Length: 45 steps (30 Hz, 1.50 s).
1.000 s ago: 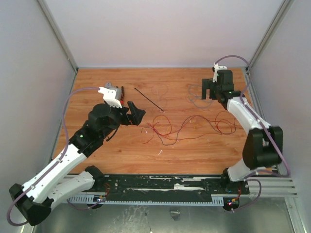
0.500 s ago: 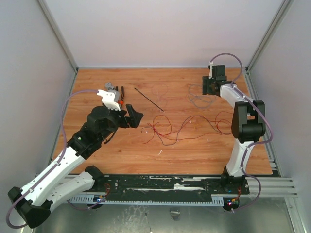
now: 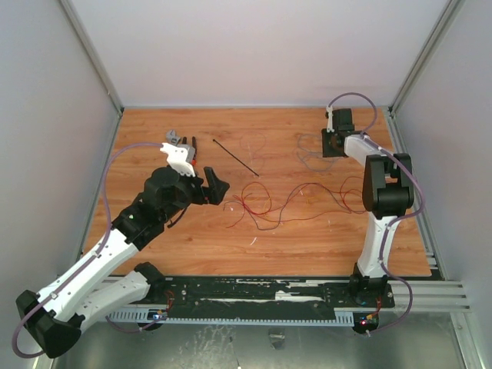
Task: Zip-tie the wires
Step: Pick up the cable at the center of the board, then straighten the cable at the center of the board.
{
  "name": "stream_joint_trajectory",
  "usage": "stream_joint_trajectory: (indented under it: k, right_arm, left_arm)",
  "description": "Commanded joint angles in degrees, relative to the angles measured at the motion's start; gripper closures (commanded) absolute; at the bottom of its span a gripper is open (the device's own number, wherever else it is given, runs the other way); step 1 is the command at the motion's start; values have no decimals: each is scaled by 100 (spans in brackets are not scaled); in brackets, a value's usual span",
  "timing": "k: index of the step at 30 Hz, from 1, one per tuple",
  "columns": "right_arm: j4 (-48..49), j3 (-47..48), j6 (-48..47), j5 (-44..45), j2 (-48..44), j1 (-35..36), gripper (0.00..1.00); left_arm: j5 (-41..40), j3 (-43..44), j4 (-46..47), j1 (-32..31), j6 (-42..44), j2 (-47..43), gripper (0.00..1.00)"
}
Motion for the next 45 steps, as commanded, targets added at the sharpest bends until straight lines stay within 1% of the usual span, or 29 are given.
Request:
stream_joint_trajectory:
  k: [1,4,5,10,14,17,20,25,28,32,35,37,41,42,45]
  right_arm:
    - [-23,10,-28,-18,7,-38,79]
    - [-73,15,-47,6,-225,-33,98]
    - [-108,50,-65,13,-314,-32,100]
    - [-201,348,-140,-150,-950,2,100]
    - [-198,889,-146,-456,-1488,29,100]
    - [-147,1283,-62,-1226,-1849,36,100]
    - [-71,1410,46,-1994,-2294,38,100]
    - [-58,1183,116,-2840,-3094,43,100]
    - [46,951,269,-3353,-3563,38,100]
    - [457,758,880,-4331,-4005,44,100]
    - [857,726,1485,-4996,-4176,42,100]
    - [1090,745,1812,-5323,-4256,43,100]
    - [1391,781,2206,-5662,-4428,47,100]
    - [1474,774,2323,-5751,-4481,42,100]
    - [1845,692,2706,-6044,-4584,43,100]
  left_arm:
    - [115,-54,191,52,41,21,2]
    - [126,-42,213,55,57,53,2]
    - [127,-40,222,56,60,65,2]
    - [269,42,374,119,95,208,2]
    - [508,249,560,232,164,443,2]
    - [716,449,682,364,184,653,2]
    - [952,623,842,526,149,788,2]
    - [1506,845,1191,883,-3,890,2]
    - [1835,1047,1323,1025,47,927,2]
    - [2114,1178,1467,1071,245,955,2]
    - [2298,782,1943,1071,306,955,2]
    - [2575,371,2521,1071,201,955,2]
    - [2948,-425,3845,1067,-239,955,2]
    - [3044,-557,4112,1063,-299,1098,2]
    - [3226,-610,4364,1004,-298,1215,2]
